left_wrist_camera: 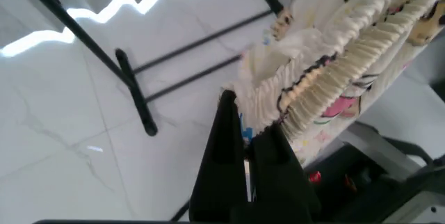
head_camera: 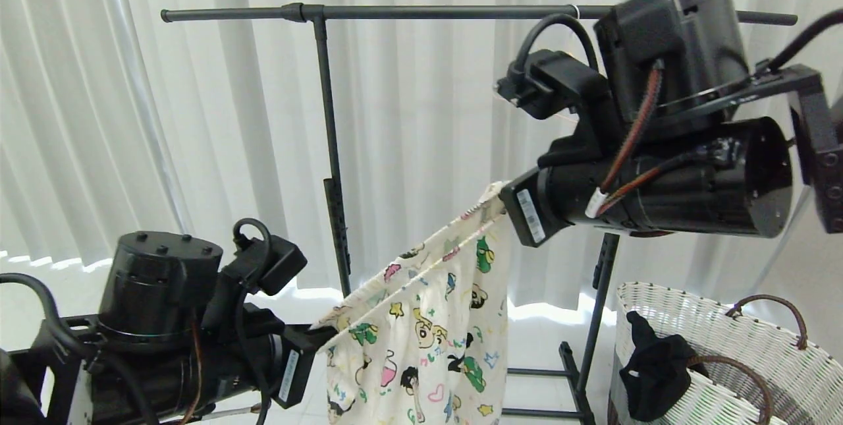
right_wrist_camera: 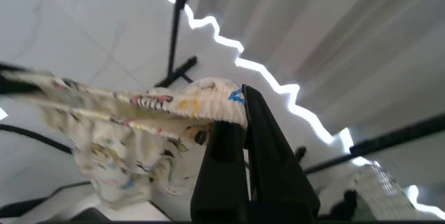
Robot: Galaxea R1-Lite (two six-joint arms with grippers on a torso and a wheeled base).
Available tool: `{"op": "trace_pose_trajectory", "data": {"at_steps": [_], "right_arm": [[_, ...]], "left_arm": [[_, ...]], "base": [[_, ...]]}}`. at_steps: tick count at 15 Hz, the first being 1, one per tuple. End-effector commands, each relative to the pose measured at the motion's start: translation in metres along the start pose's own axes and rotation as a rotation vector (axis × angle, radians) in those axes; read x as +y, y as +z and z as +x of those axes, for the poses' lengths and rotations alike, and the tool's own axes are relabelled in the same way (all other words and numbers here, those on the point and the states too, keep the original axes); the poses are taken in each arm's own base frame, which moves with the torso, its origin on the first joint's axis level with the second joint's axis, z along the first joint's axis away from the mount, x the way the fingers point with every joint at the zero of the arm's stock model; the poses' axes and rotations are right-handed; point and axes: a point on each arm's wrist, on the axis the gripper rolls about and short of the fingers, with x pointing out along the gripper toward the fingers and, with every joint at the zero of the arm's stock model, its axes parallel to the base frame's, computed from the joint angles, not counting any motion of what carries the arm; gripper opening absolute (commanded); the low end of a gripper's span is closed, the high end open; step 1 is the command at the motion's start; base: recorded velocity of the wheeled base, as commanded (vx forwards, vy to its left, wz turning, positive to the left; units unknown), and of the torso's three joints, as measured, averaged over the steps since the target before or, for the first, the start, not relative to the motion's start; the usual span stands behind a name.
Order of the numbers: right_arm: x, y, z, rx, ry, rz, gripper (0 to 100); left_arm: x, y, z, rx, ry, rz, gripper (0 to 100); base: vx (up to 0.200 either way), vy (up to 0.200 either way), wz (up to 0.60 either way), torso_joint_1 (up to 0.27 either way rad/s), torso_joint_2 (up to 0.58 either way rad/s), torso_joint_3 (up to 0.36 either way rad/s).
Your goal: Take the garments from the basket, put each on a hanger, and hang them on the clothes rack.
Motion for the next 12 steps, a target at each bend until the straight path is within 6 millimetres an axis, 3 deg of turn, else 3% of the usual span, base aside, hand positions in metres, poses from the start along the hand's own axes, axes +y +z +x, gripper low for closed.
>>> {"op": "trace_pose_trajectory", "data": {"at_steps": [1,2,5,7,10,12], "right_arm": [[-0.028,-0.021,-0.038,0.007,-0.067,0.025,0],[-0.036,-0.031,-0.049,0.017,-0.088,0.027,0],[-0.051,-0.057,-0.081,0.027,-0.164,0.038,0],[-0.056,-0.056,-0.091,-0.001,-0.179,0.052,0],[-0.065,-0.02,-0.092,-0.11,-0.211,0.094,0],[-0.069,0.011,-0.096,-0.2,-0.215,0.122,0]], "left_arm": [[0.001,0.014,-0.027,-0.123,0.026,0.023,0],[0.004,0.022,-0.033,-0.158,0.043,0.029,0],[0.005,0.073,-0.065,-0.19,0.061,0.048,0],[0.001,0.103,-0.089,-0.193,0.056,0.053,0],[-0.016,0.152,-0.116,-0.293,0.024,0.101,0],[-0.028,0.167,-0.126,-0.358,0.015,0.127,0]], "base": [[0.0,0.0,0.0,0.0,0.0,0.0],[0.0,0.0,0.0,0.0,0.0,0.0],[0.0,0.0,0.0,0.0,0.0,0.0],[0.0,0.0,0.0,0.0,0.0,0.0],[0.0,0.0,0.0,0.0,0.0,0.0],[0.0,0.0,0.0,0.0,0.0,0.0]]}}
